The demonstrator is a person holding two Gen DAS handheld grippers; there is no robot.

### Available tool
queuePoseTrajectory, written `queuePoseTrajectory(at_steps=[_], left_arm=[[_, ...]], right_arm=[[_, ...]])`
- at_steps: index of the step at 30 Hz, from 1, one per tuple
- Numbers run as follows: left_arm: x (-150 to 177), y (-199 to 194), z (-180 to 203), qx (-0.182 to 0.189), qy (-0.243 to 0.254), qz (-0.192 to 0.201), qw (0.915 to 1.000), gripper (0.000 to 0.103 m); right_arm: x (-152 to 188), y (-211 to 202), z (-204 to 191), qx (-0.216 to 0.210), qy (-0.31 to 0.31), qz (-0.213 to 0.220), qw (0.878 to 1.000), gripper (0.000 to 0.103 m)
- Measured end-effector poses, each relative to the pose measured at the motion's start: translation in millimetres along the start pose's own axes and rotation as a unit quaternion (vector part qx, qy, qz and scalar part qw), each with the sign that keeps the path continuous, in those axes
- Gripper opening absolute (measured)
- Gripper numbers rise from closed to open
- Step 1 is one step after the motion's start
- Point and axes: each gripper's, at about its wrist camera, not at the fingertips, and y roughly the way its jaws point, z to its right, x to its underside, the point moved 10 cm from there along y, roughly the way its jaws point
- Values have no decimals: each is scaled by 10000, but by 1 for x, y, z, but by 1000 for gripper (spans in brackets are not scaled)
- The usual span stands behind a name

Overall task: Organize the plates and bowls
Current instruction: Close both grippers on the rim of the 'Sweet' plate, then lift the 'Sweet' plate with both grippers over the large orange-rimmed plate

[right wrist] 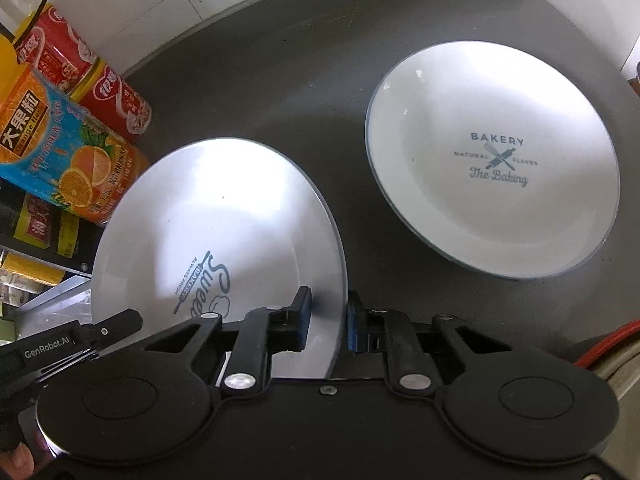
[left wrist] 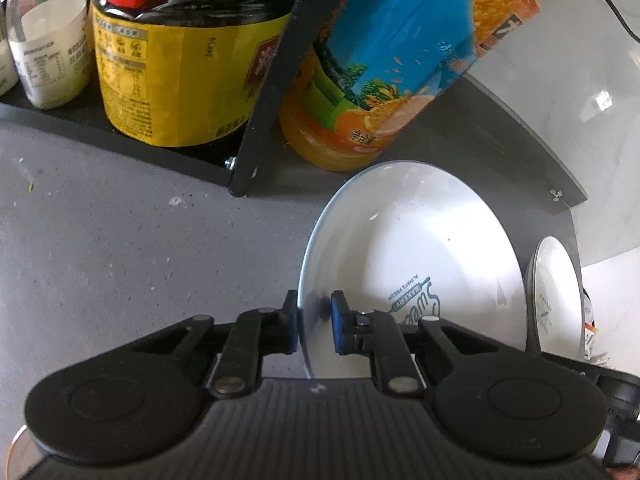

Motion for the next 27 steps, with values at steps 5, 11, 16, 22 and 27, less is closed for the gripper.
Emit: queuePoseTrajectory(at_steps=[5, 11, 16, 22, 27], left_arm=[[-3, -8, 3, -31, -64, 61, 10000, 12], [-8, -22, 7, -8, -141, 259, 9996, 12], [-9, -35, 12, -77, -155, 413, 9990, 11], [1, -50, 19, -204, -123, 524, 9983, 11], [12, -63, 26, -322, -237, 671, 9969, 11]], right_arm=[[-7, -9, 1, -207, -29, 111, 9997, 14], [-14, -27, 2, -440, -166, 324, 9984, 10], [-15, -38, 2, -577, -294, 414, 9970, 10], [-13, -47, 11, -727, -358, 435, 9958, 10], [-12, -62, 10, -917, -534, 577, 9927, 10]])
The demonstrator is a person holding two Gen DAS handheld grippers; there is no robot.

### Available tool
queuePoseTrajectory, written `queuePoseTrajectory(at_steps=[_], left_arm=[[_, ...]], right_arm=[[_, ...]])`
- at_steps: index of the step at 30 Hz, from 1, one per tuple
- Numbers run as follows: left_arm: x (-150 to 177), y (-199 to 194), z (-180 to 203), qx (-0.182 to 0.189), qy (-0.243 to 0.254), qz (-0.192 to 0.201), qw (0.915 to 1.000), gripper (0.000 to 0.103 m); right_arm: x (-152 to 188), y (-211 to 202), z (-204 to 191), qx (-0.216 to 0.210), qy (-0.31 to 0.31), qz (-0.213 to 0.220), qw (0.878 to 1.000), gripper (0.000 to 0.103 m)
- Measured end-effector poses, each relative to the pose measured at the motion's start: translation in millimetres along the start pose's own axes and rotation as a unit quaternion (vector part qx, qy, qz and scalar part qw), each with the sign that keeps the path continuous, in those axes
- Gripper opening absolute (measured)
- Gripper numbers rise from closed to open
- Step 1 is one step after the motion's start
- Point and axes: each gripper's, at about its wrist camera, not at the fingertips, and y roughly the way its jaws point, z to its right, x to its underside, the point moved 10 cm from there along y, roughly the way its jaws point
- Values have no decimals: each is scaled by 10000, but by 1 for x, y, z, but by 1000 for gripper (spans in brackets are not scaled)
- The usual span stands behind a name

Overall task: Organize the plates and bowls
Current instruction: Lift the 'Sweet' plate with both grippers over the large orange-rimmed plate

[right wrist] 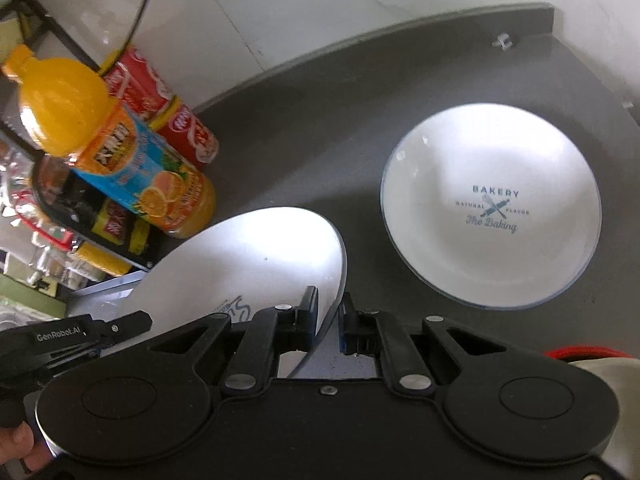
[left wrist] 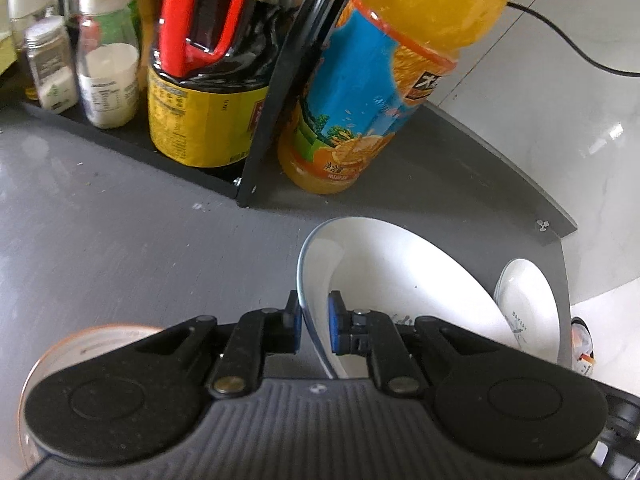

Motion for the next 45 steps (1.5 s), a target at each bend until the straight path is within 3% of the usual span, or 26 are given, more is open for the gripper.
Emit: queuePoseTrajectory(at_steps=[11, 20, 33, 45], left_arm=[[32, -54, 4, -164, -414, 286, 9986, 11], [48, -90, -12, -237, -559, 524, 9968, 11], [50, -105, -71, -77, -379, 430, 9983, 11], [63, -100, -126, 114, -116, 9, 9999, 11]], right_arm=[[-9, -50, -16, -480, -868, 483, 9939, 10], [9, -70, -33, -717, -1046, 510, 9906, 10], [66, -66, -75, -475, -946, 535, 9929, 11], [120, -58, -99, -56, -771, 483, 9958, 11]])
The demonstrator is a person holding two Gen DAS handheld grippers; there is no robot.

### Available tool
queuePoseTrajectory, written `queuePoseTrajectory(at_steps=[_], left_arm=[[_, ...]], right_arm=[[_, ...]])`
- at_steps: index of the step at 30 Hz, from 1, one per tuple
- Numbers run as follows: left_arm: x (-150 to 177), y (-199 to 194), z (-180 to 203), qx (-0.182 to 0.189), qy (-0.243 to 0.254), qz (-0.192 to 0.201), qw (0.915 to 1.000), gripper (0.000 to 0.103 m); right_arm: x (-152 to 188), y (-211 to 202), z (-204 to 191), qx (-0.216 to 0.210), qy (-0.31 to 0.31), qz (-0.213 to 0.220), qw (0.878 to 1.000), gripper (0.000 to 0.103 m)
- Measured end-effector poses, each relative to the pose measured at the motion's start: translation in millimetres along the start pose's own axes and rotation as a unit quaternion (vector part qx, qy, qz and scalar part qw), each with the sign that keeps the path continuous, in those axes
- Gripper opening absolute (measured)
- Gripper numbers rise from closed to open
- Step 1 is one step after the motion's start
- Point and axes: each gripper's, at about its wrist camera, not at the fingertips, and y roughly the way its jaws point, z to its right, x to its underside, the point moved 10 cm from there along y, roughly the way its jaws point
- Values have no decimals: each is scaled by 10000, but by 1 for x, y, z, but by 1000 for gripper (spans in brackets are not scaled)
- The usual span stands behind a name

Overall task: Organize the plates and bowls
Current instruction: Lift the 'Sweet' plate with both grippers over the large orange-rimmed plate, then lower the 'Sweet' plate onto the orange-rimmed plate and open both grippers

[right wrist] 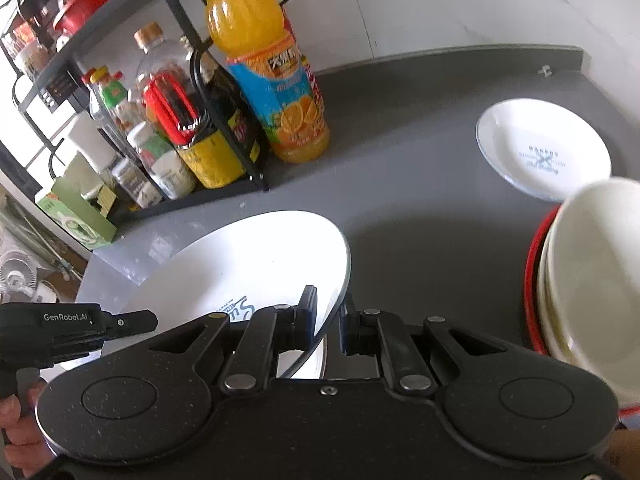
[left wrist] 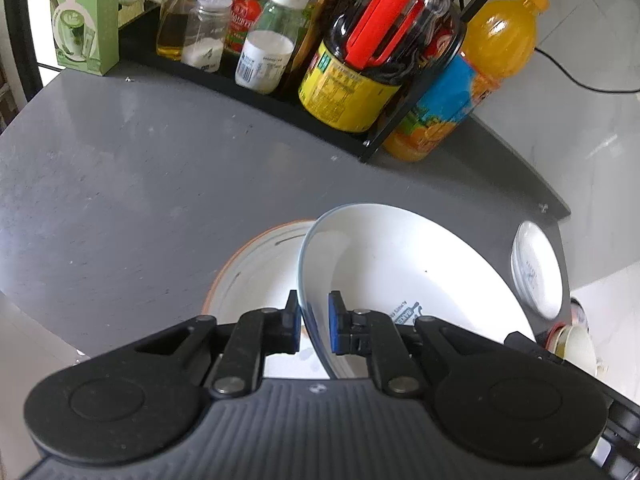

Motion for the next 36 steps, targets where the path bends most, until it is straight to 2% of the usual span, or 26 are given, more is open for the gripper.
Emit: queuePoseTrajectory(at_steps=[6, 18, 26, 36], left_arm=[[6, 3, -15, 48, 158, -167, 9997, 11], [16, 11, -31, 117, 486, -339, 9982, 11], [23, 15, -37, 54, 746, -376, 9965, 12], [22, 21, -36, 10, 1098, -319, 9934, 14]], right_arm=[[23, 0, -9, 205, 126, -92, 9997, 11], [47, -1, -21, 528, 192, -154, 9983, 11], [61, -1, -26, 661, 139, -191, 9975, 12], [79, 6, -27, 721, 93, -439, 9964, 12]])
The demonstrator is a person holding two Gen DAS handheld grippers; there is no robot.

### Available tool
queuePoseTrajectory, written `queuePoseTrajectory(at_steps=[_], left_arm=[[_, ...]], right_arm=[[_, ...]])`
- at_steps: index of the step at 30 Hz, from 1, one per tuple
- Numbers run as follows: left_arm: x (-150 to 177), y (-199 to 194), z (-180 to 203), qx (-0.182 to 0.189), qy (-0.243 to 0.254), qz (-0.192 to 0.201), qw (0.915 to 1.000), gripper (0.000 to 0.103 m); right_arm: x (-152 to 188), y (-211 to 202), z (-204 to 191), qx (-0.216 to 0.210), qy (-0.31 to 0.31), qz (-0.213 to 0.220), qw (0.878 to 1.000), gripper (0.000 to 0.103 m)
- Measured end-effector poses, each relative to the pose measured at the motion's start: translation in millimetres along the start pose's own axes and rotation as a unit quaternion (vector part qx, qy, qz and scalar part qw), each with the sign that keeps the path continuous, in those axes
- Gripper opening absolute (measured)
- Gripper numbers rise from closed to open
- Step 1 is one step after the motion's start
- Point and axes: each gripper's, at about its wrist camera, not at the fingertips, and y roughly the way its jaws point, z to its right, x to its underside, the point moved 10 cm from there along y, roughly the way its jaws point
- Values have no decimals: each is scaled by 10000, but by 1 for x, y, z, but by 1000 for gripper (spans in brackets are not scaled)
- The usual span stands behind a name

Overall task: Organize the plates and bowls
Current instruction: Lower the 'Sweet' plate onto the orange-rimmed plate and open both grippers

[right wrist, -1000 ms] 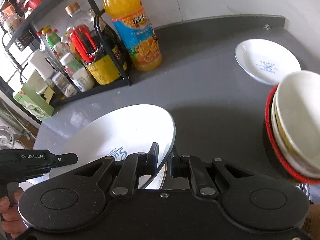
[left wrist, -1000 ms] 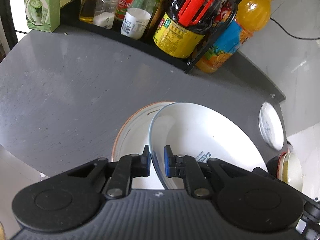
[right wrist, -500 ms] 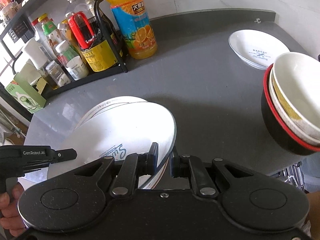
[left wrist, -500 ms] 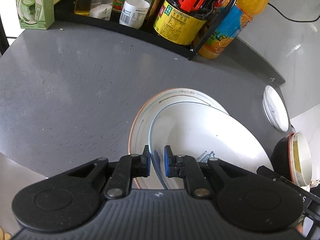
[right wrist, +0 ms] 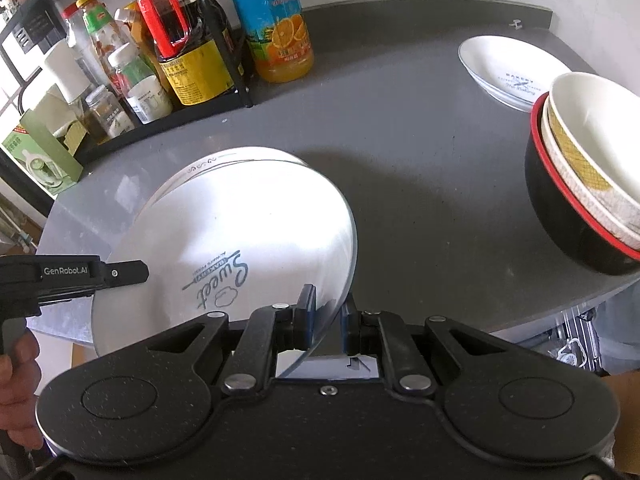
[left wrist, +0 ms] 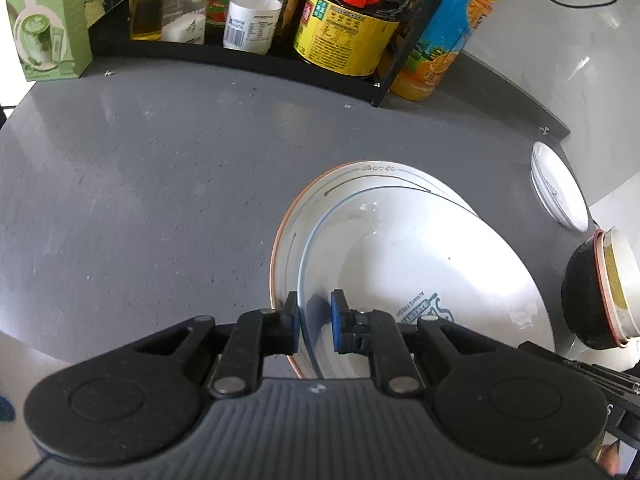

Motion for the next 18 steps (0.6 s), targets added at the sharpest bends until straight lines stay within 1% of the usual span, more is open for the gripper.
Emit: queuePoseTrajectory(at_steps=[5, 10, 18], left_arm=[[-3, 6, 3, -69, 141, -18, 9999, 15], [-9, 12, 1, -20, 51, -78, 10000, 16], [-13, 16, -4, 99, -284, -477, 9984, 17]], right_arm=[[-3, 5, 1, 37, 73, -3, 10000, 12], [-8, 10, 2, 76, 205, 57, 9997, 12], [-15, 16, 5, 59, 323, 74, 9994, 12]])
